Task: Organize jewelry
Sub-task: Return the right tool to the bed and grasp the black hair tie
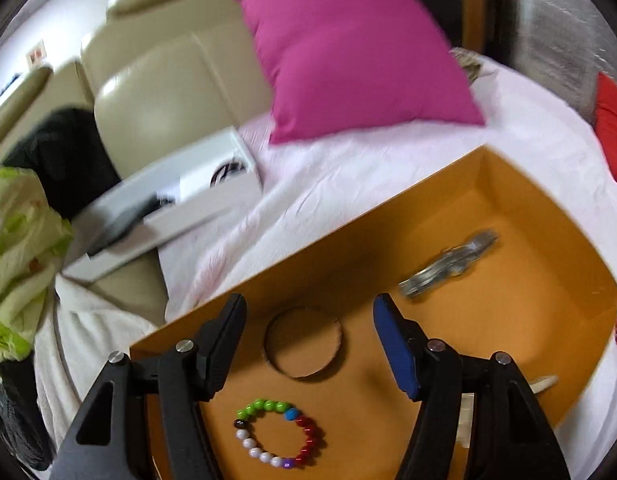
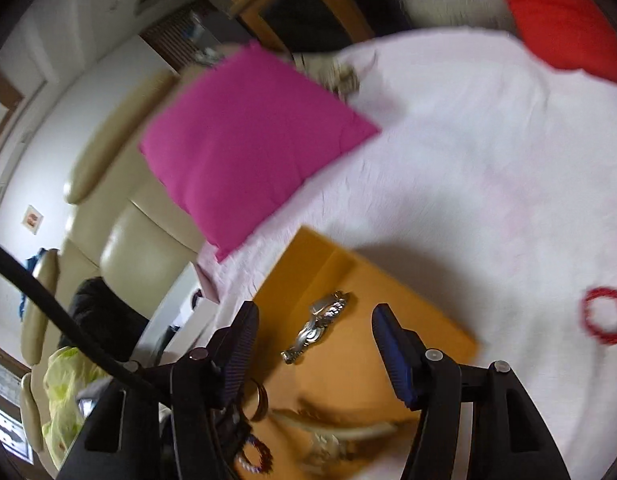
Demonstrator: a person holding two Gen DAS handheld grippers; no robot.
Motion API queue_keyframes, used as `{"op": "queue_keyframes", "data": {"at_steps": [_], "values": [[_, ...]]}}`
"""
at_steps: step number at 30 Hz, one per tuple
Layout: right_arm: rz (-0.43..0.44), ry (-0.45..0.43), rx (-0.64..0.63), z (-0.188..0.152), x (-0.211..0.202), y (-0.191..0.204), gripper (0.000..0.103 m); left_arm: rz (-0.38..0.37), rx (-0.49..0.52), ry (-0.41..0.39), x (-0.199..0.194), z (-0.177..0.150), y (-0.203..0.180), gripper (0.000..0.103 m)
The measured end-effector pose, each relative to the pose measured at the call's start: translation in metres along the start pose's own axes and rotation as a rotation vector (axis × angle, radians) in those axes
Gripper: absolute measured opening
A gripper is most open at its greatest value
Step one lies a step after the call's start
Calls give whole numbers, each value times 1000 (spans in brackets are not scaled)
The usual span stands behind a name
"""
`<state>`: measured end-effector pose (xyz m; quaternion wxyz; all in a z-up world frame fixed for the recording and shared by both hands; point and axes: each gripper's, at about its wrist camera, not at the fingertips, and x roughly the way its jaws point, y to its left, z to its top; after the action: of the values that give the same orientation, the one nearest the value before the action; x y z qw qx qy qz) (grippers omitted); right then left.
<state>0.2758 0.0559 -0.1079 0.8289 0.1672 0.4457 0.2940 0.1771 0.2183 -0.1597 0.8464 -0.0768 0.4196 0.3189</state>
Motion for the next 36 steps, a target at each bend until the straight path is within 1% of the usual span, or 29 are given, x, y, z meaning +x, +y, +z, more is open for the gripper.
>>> {"op": "queue_keyframes", "data": {"at_steps": [2,3,5,6,7,8,11,12,13,15,16,17,19,20,21,22,23,24,25,27,28,30,33,35,36], "values": [[-3,-48,-10,-3,-37,-17,63,-18,38,-51,-14,-3,-16,68],[-18,-71,-7,-5,-58,-30,63,-27,50,-67,-21,-4,-22,68],[-52,-117,19,-10,-97,-61,63,-76,101,-120,-39,-11,-44,68],[-75,-147,47,-15,-122,-84,63,-97,129,-139,-47,-15,-56,68],[-88,-164,67,-17,-136,-98,63,-117,161,-154,-53,-19,-67,68],[-110,-196,102,-23,-159,-121,63,-139,194,-170,-60,-24,-79,68],[-158,-278,205,-37,-204,-177,62,-189,288,-212,-79,-36,-113,69],[-162,-301,264,-44,-216,-202,57,-208,317,-225,-85,-41,-123,69],[-153,-314,305,-46,-224,-216,52,-231,348,-238,-89,-45,-132,69],[-124,-332,412,-57,-234,-254,48,-278,391,-244,-96,-53,-147,69],[-122,-324,430,-57,-233,-262,46,-318,425,-238,-98,-58,-158,69],[-128,-303,443,-57,-229,-272,45,-339,446,-230,-99,-61,-166,69],[-150,-274,424,-53,-222,-281,44,-392,488,-192,-101,-68,-183,69],[-167,-257,410,-49,-216,-285,43,-406,498,-176,-100,-71,-190,69],[-175,-238,405,-47,-210,-290,40,-417,511,-153,-99,-75,-198,69],[-173,-223,402,-47,-207,-295,38,-426,520,-136,-98,-78,-204,69],[-170,-202,391,-42,-200,-298,38,-437,530,-121,-98,-81,-209,69],[-180,-186,374,-37,-192,-300,38,-443,536,-113,-98,-83,-212,69],[-193,-169,364,-32,-184,-301,35,-451,544,-106,-98,-86,-216,69],[-195,-121,376,-27,-168,-308,31,-450,568,-111,-99,-90,-224,69],[-189,-101,393,-26,-161,-311,31,-455,573,-114,-101,-92,-227,69],[-240,-72,409,-25,-152,-316,31,-469,578,-119,-101,-92,-231,69],[-200,-54,464,-28,-143,-324,30,-485,578,-113,-101,-91,-235,69],[-230,-46,484,-27,-136,-329,31,-490,581,-104,-99,-91,-237,69],[-227,-53,490,-27,-134,-329,31,-493,585,-101,-100,-92,-238,69]]}}
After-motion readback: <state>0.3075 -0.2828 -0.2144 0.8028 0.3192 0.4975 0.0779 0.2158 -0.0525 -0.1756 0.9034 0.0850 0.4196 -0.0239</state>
